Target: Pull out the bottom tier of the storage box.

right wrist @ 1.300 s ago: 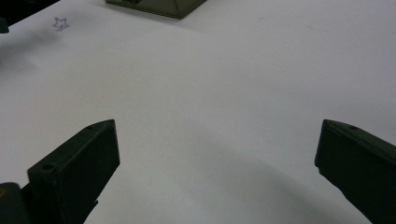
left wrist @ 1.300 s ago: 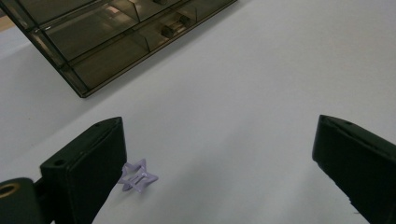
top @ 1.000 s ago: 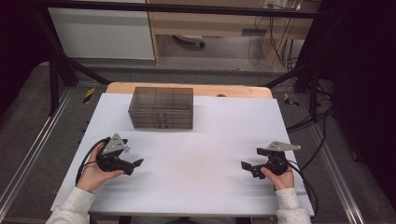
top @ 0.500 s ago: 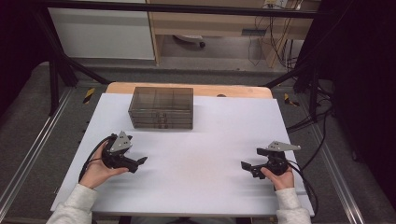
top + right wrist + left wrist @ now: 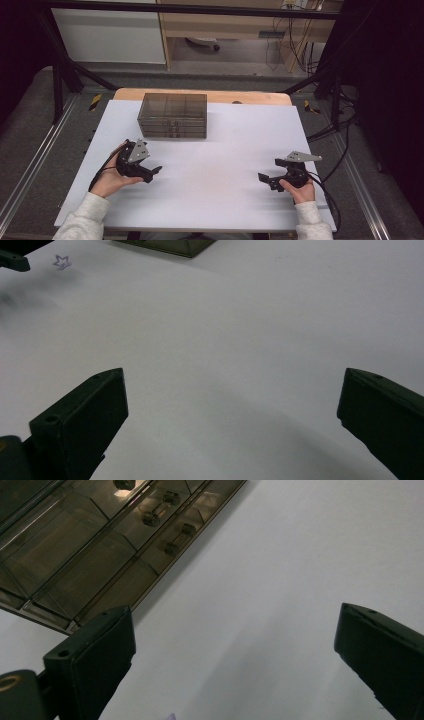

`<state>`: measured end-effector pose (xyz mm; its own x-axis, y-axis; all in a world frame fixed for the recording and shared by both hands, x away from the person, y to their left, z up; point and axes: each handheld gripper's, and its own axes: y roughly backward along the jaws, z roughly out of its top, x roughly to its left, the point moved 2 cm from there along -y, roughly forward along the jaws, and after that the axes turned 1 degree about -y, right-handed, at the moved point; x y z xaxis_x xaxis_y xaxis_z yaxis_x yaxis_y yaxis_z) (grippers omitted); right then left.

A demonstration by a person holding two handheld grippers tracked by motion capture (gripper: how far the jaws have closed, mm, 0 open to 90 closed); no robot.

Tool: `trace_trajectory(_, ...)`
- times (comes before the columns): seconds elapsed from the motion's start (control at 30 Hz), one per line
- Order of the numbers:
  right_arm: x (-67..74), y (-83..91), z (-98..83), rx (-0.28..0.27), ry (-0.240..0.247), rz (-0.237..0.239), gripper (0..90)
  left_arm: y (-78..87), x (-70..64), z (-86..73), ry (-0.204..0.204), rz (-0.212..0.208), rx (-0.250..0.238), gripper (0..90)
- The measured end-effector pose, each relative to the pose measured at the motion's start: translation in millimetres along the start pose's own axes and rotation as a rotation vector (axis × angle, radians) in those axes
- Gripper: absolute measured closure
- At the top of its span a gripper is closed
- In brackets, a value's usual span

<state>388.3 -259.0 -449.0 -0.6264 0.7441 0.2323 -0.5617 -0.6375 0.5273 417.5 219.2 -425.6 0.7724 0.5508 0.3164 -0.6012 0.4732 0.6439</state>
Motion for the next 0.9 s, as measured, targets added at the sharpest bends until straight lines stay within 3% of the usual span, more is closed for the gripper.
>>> trace_trajectory(0.73,-0.3,-0.1,-0.1,0.002,0.002,-0.002,0.5,-20.7,5.2,7.6,-0.106,0.077,0.044,2.9)
trace_trajectory(0.9,-0.4,-0.1,-0.1,0.002,0.001,-0.002,0.5,-26.5,4.2,8.9,-0.149,0.098,0.063,3.0)
